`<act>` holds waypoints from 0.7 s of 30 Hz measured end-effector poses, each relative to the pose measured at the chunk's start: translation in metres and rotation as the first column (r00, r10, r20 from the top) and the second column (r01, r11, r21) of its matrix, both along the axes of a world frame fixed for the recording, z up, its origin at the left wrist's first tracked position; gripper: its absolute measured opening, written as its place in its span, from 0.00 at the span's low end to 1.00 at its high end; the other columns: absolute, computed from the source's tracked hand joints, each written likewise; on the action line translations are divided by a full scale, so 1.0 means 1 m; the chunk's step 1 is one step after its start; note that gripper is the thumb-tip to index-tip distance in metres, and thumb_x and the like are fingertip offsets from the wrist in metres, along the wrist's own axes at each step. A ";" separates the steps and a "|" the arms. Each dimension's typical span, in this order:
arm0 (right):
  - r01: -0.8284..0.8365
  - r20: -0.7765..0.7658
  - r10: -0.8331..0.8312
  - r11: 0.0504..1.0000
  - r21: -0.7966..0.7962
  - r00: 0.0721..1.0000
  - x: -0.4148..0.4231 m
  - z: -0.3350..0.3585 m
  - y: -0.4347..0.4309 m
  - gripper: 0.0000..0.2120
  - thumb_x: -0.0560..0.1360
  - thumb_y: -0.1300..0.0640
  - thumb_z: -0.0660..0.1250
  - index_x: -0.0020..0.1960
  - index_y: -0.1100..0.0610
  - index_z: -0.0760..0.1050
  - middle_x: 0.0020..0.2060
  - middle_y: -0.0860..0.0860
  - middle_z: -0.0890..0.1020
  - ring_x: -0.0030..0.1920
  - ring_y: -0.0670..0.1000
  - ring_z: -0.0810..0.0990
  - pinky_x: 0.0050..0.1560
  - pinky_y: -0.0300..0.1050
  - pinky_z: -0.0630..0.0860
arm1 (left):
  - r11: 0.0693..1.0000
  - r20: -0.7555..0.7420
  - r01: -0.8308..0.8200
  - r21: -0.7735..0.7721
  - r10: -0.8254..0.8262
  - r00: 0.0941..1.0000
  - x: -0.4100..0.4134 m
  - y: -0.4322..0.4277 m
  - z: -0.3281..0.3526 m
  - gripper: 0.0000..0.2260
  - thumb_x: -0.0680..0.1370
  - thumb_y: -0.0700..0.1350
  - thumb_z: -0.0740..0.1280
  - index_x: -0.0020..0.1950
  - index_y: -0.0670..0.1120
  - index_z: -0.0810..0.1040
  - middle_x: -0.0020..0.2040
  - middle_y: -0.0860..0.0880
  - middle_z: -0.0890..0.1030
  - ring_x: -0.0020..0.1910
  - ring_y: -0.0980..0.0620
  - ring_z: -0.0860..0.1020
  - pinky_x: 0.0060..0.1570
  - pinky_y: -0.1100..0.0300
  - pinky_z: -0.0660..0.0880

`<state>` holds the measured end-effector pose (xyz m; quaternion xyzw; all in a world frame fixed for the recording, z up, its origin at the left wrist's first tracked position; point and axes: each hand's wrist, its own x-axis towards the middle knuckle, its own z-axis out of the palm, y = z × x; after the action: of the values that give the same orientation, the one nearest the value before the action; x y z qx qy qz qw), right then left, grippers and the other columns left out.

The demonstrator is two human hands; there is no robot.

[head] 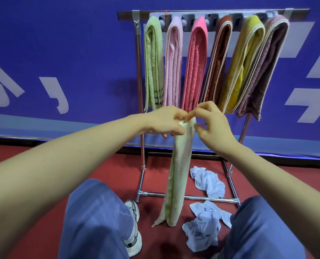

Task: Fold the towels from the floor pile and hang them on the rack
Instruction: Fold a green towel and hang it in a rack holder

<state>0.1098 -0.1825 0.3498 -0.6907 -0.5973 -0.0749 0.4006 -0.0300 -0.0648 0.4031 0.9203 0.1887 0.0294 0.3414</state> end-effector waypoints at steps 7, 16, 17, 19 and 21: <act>-0.075 0.203 0.111 0.981 -0.177 0.973 0.016 -0.004 -0.003 0.10 0.72 0.58 0.74 0.52 0.52 0.79 0.59 0.50 0.75 0.59 0.54 0.74 0.55 0.56 0.75 | 0.995 -0.011 0.056 0.082 -0.055 0.998 -0.007 -0.001 0.000 0.16 0.70 0.37 0.68 0.55 0.51 0.80 0.27 0.55 0.71 0.29 0.55 0.72 0.33 0.58 0.78; -0.117 0.387 0.188 0.973 -0.200 0.903 0.010 -0.002 -0.013 0.16 0.73 0.58 0.72 0.60 0.50 0.79 0.60 0.49 0.77 0.56 0.52 0.73 0.45 0.43 0.67 | 0.990 -0.010 0.088 0.110 -0.087 0.996 -0.010 -0.003 -0.003 0.13 0.70 0.35 0.67 0.53 0.45 0.78 0.24 0.56 0.64 0.26 0.55 0.65 0.29 0.61 0.73; -0.107 0.425 0.193 0.970 -0.219 0.884 0.010 -0.001 -0.013 0.16 0.73 0.57 0.71 0.61 0.50 0.78 0.60 0.50 0.77 0.56 0.53 0.74 0.44 0.43 0.66 | 0.990 -0.010 0.090 0.112 -0.089 0.996 -0.011 -0.003 -0.003 0.14 0.70 0.35 0.67 0.54 0.44 0.78 0.25 0.56 0.64 0.26 0.55 0.65 0.29 0.61 0.73; -0.076 0.512 0.192 0.968 -0.239 0.837 0.010 0.001 -0.013 0.18 0.73 0.55 0.71 0.62 0.51 0.77 0.59 0.51 0.77 0.55 0.56 0.75 0.42 0.44 0.67 | 0.989 -0.003 0.093 0.114 -0.093 0.996 -0.011 -0.003 -0.004 0.14 0.69 0.35 0.68 0.54 0.44 0.78 0.26 0.56 0.62 0.27 0.54 0.64 0.28 0.60 0.74; -0.041 0.587 0.174 0.971 -0.234 0.791 0.010 0.001 -0.012 0.19 0.72 0.53 0.71 0.63 0.53 0.76 0.59 0.53 0.78 0.54 0.58 0.76 0.40 0.47 0.71 | 0.990 0.002 0.092 0.110 -0.092 0.996 -0.012 -0.002 -0.006 0.13 0.69 0.36 0.68 0.52 0.46 0.78 0.27 0.55 0.62 0.28 0.53 0.64 0.29 0.58 0.74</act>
<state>0.1195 -0.1940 0.3513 -0.6337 -0.7366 -0.2048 0.1183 -0.0416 -0.0665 0.3975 0.9453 0.1429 0.0271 0.2919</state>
